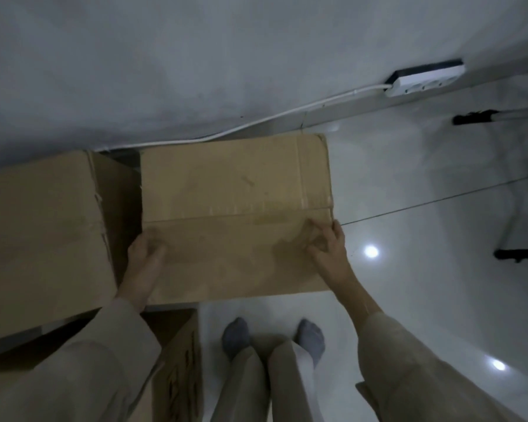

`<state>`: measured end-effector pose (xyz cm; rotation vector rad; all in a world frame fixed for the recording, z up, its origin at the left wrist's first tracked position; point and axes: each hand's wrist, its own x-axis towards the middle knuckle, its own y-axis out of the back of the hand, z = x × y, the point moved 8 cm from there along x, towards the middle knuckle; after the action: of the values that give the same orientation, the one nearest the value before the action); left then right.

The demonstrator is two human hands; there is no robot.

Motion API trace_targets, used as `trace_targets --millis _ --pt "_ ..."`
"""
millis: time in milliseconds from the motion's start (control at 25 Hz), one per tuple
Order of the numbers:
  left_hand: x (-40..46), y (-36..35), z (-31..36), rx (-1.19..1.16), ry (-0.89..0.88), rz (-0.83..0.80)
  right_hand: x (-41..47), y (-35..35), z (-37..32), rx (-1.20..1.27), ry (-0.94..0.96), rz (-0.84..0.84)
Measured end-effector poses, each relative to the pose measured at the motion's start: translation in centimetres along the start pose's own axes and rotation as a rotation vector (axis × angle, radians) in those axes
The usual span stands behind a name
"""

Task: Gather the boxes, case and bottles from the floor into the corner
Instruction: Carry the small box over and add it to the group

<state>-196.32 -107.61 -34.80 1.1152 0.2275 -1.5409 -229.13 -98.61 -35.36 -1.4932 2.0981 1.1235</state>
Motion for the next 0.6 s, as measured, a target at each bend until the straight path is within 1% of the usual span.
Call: trace_targets --millis 80,160,280,360,480,600 --pt "-1.7 0.1 2.8 -0.036 -0.022 0.019 -1.1 1.0 -1.3 0.034 -0.009 0.004" --pt "-4.0 0.1 6.4 -0.083 -0.083 0.036 -2.5 2.3 -3.5 0.080 -0.006 -0.030" --pt "-8.6 0.1 12.8 -0.060 -0.237 0.044 -5.2 5.6 -7.8 0.126 0.041 -0.065" --pt "-12.3 0.2 16.8 -0.057 -0.345 0.029 -7.5 8.5 -11.1 0.136 0.092 -0.054" --pt "-18.6 -0.2 22.3 -0.074 -0.475 -0.033 -12.6 13.7 -16.0 0.190 0.154 0.003" --pt "-25.3 -0.8 26.8 -0.065 -0.596 -0.149 -19.0 18.6 -19.9 0.264 0.220 0.075"
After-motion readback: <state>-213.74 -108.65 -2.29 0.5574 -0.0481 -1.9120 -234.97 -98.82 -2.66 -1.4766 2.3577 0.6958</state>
